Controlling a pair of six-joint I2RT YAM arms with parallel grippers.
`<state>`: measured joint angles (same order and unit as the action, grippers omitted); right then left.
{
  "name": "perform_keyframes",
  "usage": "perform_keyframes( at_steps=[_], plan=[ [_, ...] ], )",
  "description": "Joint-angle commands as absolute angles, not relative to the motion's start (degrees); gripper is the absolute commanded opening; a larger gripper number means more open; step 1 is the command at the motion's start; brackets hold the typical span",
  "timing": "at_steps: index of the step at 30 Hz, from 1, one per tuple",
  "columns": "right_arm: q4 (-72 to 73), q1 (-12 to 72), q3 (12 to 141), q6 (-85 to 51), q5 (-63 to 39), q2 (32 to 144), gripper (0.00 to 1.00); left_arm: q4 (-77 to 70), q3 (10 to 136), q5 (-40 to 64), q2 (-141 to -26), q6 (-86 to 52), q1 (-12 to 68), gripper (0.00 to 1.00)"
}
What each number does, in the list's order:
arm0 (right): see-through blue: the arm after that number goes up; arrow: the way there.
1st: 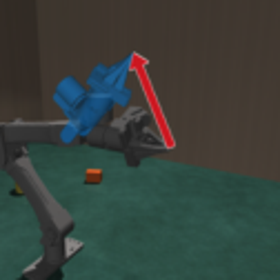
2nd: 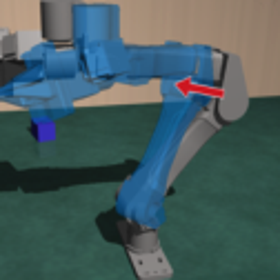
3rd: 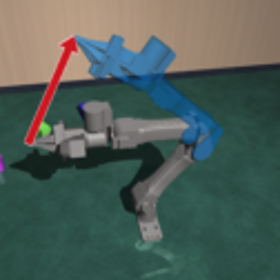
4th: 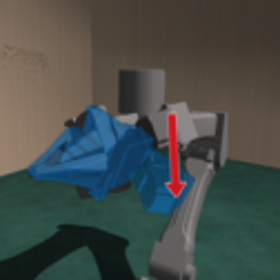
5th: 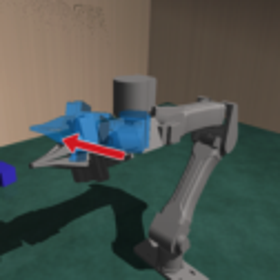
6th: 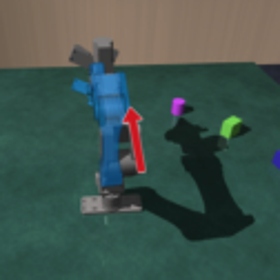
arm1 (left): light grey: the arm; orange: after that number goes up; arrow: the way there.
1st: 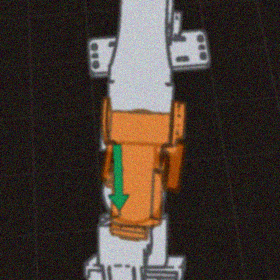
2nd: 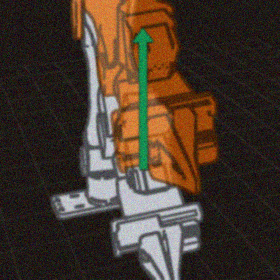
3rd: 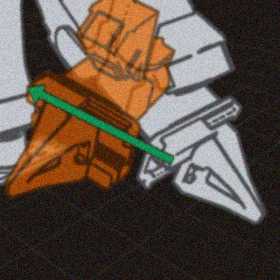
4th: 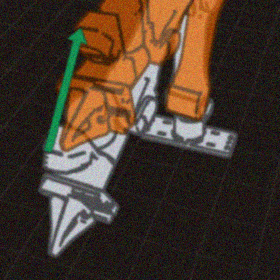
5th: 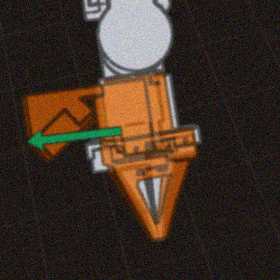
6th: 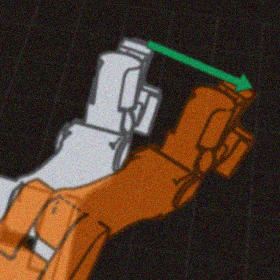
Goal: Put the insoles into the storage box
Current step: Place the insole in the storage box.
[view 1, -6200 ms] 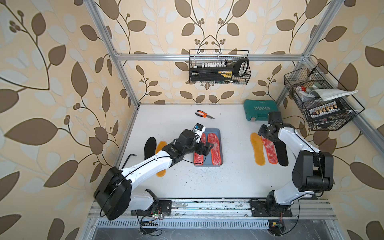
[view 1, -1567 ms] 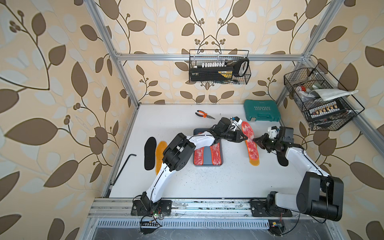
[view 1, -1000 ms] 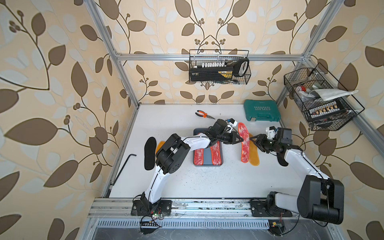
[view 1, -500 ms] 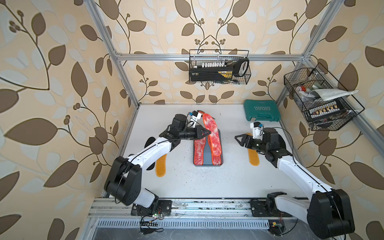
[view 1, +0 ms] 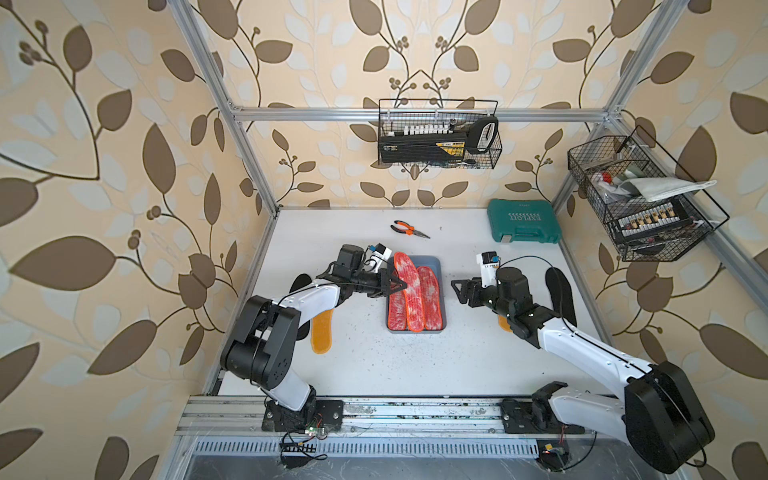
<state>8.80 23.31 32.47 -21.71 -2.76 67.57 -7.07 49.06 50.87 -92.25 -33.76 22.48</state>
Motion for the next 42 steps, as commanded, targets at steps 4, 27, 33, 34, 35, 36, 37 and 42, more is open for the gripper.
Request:
perform_keyframes(
  at_steps=[4, 27, 33, 34, 35, 36, 37, 42],
  plan=[
    [9.84, 23.57, 32.77, -23.09, 1.61, 68.92, 0.80, -7.85, 55.81, 55.18, -97.00, -29.74, 23.21, 0.00],
    [7.74, 23.77, 35.06, -24.00, -0.48, 70.99, 0.80, -14.33, 62.60, 50.80, -111.21, -37.03, 28.15, 0.00],
    [7.11, 23.78, 35.33, -23.78, -0.56, 70.79, 0.80, -14.41, 64.68, 50.71, -113.10, -37.53, 29.06, 0.00],
    [6.97, 23.74, 35.52, -23.69, -0.69, 70.83, 0.80, -14.22, 64.96, 50.79, -113.26, -37.53, 29.11, 0.00],
    [6.74, 23.78, 35.59, -23.55, -0.47, 70.78, 0.80, -13.87, 65.38, 50.67, -113.54, -37.52, 29.14, 0.00],
    [6.44, 23.80, 35.66, -23.57, -0.12, 70.92, 0.80, -13.63, 65.65, 50.58, -113.76, -37.50, 29.19, 0.00],
    [6.30, 23.75, 35.69, -23.55, 0.00, 70.96, 0.80, -13.51, 65.66, 50.46, -113.88, -37.53, 29.21, 0.00],
    [5.98, 23.77, 36.01, -23.62, -0.22, 71.19, 0.80, -12.35, 66.42, 50.49, -115.16, -37.18, 29.31, 0.00]
  ],
)
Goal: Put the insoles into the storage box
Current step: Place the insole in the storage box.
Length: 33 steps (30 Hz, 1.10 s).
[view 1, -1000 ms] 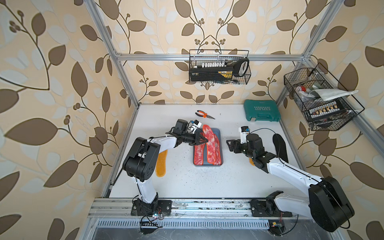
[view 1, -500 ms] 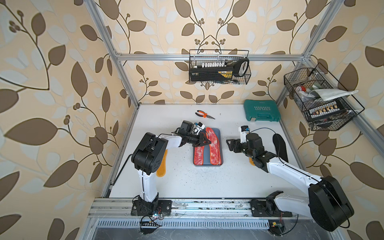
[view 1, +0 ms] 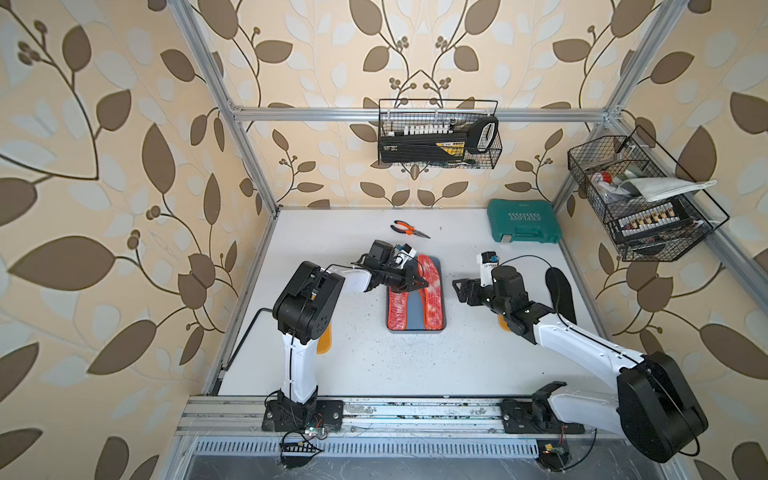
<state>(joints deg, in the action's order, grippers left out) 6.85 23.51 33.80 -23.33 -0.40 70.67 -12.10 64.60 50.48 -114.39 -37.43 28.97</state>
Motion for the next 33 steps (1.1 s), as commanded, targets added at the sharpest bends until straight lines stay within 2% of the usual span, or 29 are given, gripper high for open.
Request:
perform_keyframes(
  at_steps=[1, 27, 29, 33],
  plan=[
    [5.98, 23.81, 36.06, -23.66, -0.39, 71.17, 0.80, -12.35, 66.37, 50.54, -115.30, -37.17, 29.38, 0.00],
    [4.58, 23.85, 37.00, -23.47, 0.01, 71.81, 0.80, -8.12, 70.10, 49.62, -119.27, -37.00, 30.07, 0.00],
    [4.49, 23.90, 37.17, -23.47, -0.31, 71.90, 0.80, -8.17, 69.85, 49.49, -119.04, -37.18, 30.14, 0.05],
    [4.43, 23.90, 37.35, -23.63, -0.43, 72.42, 0.80, -6.77, 70.17, 48.83, -118.99, -37.15, 30.15, 0.26]
  ],
)
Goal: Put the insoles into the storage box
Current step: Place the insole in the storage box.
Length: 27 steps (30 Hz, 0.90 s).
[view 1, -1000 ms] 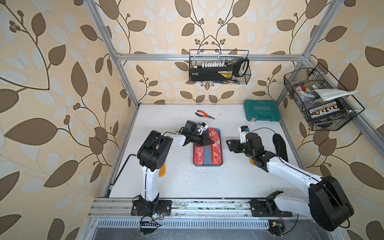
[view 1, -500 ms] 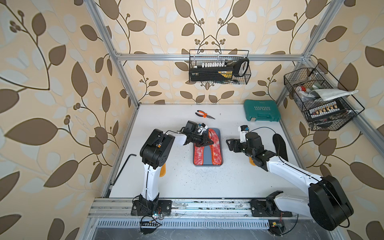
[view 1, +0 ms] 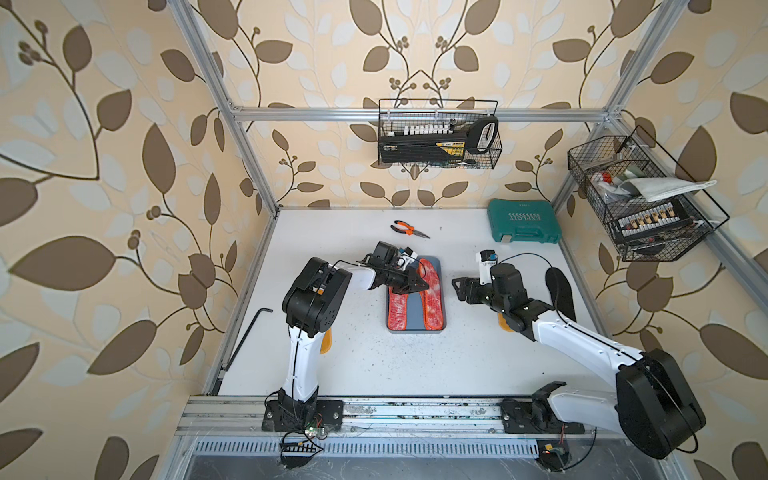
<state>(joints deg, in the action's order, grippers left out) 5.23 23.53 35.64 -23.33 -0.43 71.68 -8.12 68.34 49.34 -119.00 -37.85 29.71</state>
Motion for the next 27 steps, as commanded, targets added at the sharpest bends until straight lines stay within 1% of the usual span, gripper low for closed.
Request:
perform_keyframes(
  at_steps=[1, 9, 11, 14, 16, 23, 27],
  plan=[
    [4.40, 23.86, 37.51, -23.65, -0.71, 72.60, 0.80, -6.77, 70.07, 48.87, -118.87, -37.20, 30.15, 0.29],
    [3.87, 23.82, 38.14, -23.69, -1.10, 73.65, 0.80, -4.65, 70.79, 48.43, -117.19, -37.18, 30.28, 0.39],
    [3.80, 23.88, 38.14, -23.74, -0.75, 73.73, 0.80, -2.97, 71.28, 48.30, -116.54, -36.94, 30.35, 0.41],
    [3.78, 23.89, 38.34, -23.73, -1.23, 73.97, 0.80, 0.09, 71.84, 46.88, -114.93, -35.72, 30.56, 0.48],
    [3.78, 23.89, 38.34, -23.86, -1.03, 74.18, 0.80, 2.62, 72.54, 46.25, -113.73, -34.55, 30.50, 0.50],
    [3.78, 23.92, 38.84, -23.99, -2.02, 75.47, 0.80, 8.13, 72.60, 43.37, -106.85, -31.09, 30.63, 0.55],
    [3.64, 24.23, 39.00, -23.56, -1.95, 75.77, 0.80, 12.24, 71.71, 38.77, -100.73, -28.07, 30.33, 0.58]
  ],
)
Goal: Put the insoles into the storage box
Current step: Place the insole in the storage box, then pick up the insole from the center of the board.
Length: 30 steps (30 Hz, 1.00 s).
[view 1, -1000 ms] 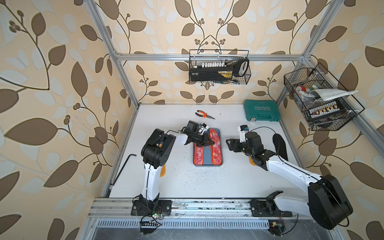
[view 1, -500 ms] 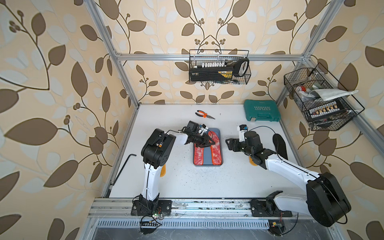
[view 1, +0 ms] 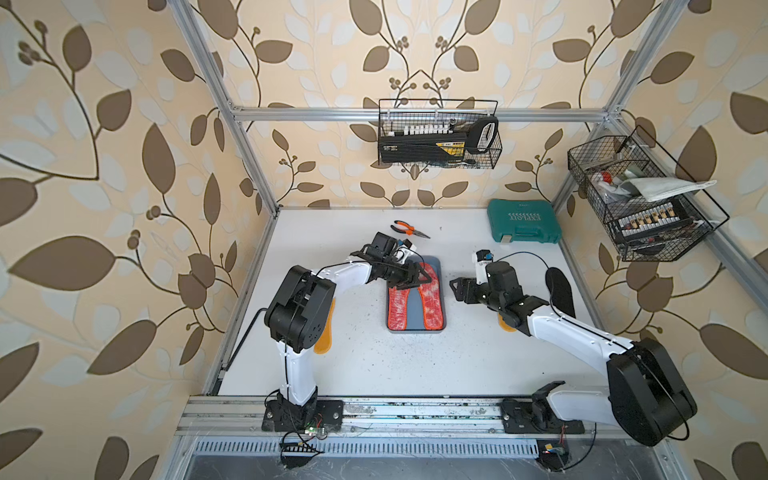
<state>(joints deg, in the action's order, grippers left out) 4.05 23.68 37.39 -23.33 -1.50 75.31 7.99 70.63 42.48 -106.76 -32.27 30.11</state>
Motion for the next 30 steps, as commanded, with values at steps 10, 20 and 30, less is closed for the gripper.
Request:
perform_keyframes(
  at_steps=[10, 20, 30],
  plan=[
    [6.78, 27.92, 37.23, -20.93, -2.70, 71.98, 0.80, 15.84, 56.41, 20.84, -79.71, -27.63, 20.52, 0.69],
    [7.81, 43.53, 39.18, -10.71, 5.45, 72.27, 0.81, 20.85, 42.69, 10.42, -68.05, -30.16, 5.52, 0.67],
    [5.17, 47.46, 41.42, -9.04, 11.68, 74.34, 0.81, 17.57, 36.78, 15.68, -73.25, -33.84, -5.15, 0.67]
  ],
)
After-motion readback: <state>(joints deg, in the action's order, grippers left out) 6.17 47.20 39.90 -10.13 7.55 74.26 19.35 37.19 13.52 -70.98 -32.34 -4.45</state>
